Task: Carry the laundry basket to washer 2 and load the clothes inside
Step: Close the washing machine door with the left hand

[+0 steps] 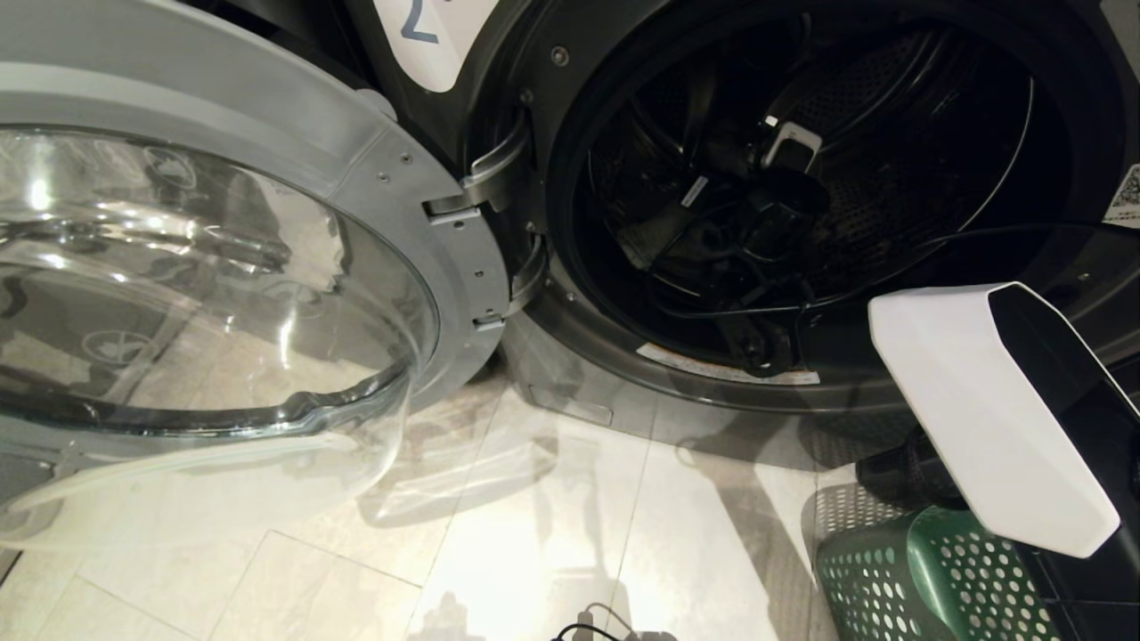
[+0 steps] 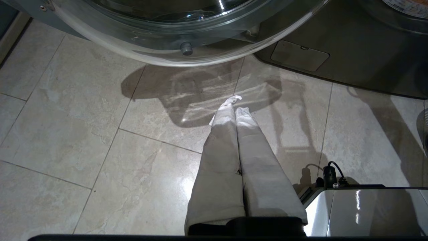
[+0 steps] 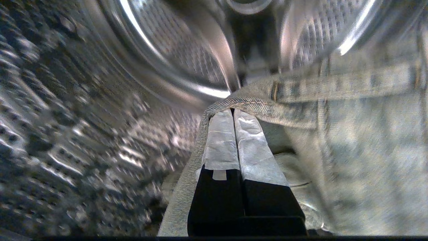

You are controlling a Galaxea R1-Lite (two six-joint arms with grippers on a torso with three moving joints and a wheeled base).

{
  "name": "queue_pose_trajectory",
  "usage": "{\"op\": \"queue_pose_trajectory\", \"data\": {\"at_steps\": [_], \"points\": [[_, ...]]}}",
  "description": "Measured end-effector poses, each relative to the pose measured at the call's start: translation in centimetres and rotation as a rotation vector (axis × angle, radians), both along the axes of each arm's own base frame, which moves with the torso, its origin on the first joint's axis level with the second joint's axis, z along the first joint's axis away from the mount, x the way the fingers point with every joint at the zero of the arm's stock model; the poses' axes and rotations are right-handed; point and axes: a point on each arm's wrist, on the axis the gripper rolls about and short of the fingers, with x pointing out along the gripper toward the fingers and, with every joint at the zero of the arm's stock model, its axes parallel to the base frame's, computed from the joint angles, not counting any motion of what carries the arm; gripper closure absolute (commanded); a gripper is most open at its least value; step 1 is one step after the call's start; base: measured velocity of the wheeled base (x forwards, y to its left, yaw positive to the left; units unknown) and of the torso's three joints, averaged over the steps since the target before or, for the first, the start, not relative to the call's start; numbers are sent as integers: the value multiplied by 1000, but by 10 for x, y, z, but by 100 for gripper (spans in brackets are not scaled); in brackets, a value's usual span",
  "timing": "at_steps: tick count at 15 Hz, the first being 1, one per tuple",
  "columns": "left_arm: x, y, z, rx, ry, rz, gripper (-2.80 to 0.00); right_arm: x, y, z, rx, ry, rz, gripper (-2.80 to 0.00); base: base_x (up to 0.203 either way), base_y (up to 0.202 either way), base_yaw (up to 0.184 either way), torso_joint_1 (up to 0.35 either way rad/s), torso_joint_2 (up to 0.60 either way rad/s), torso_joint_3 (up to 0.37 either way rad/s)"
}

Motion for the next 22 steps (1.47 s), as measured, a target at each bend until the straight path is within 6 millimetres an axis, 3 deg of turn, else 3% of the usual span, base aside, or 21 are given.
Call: {"op": "queue_pose_trajectory", "data": {"at_steps": [9,16,22], "points": [[0,0,0,0,0,0,0,-19,15,20,33,-43,47,0,0,0,0,0,0,0],[0,0,0,0,0,0,0,-4,5,-9,257,300,-38,0,0,0,0,0,0,0],[0,0,0,0,0,0,0,-33,-14,10,329,457,-10,0,0,0,0,0,0,0]]}}
